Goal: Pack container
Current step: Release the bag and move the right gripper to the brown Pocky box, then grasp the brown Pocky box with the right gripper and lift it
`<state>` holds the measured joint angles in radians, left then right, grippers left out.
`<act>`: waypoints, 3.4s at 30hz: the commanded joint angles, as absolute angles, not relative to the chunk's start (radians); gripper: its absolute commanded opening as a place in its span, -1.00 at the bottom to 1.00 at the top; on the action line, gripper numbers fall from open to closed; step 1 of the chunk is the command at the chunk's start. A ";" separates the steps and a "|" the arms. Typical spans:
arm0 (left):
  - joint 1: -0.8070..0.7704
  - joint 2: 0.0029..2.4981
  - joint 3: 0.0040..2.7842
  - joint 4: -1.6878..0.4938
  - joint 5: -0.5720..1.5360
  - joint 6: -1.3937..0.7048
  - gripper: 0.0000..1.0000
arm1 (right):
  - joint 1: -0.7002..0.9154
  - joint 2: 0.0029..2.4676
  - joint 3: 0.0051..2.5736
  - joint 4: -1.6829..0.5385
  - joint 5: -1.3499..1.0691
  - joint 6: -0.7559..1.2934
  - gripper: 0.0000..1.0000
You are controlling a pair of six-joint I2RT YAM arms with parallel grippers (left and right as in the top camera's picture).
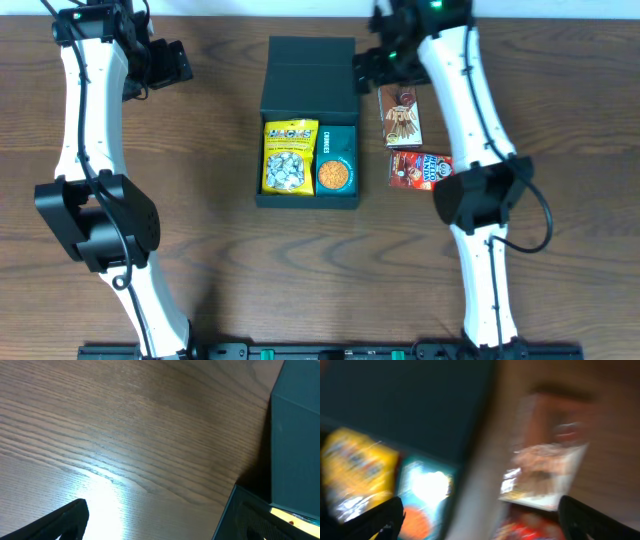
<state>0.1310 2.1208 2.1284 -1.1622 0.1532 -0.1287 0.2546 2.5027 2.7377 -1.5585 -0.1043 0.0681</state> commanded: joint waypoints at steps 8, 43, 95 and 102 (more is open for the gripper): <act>0.137 2.120 2.148 -1.167 0.147 -0.111 0.91 | 0.171 2.488 2.497 -1.363 0.101 0.081 0.99; 0.136 2.121 2.108 -1.130 0.148 -0.112 0.91 | 0.132 2.306 2.286 -1.451 0.041 -0.124 0.98; 0.110 2.121 2.108 -1.127 0.153 -0.112 0.91 | 0.205 2.300 1.868 -0.817 0.100 -0.077 0.98; 0.110 2.121 2.108 -1.126 0.154 -0.112 0.91 | 0.167 2.326 1.868 -0.828 0.038 -0.108 0.98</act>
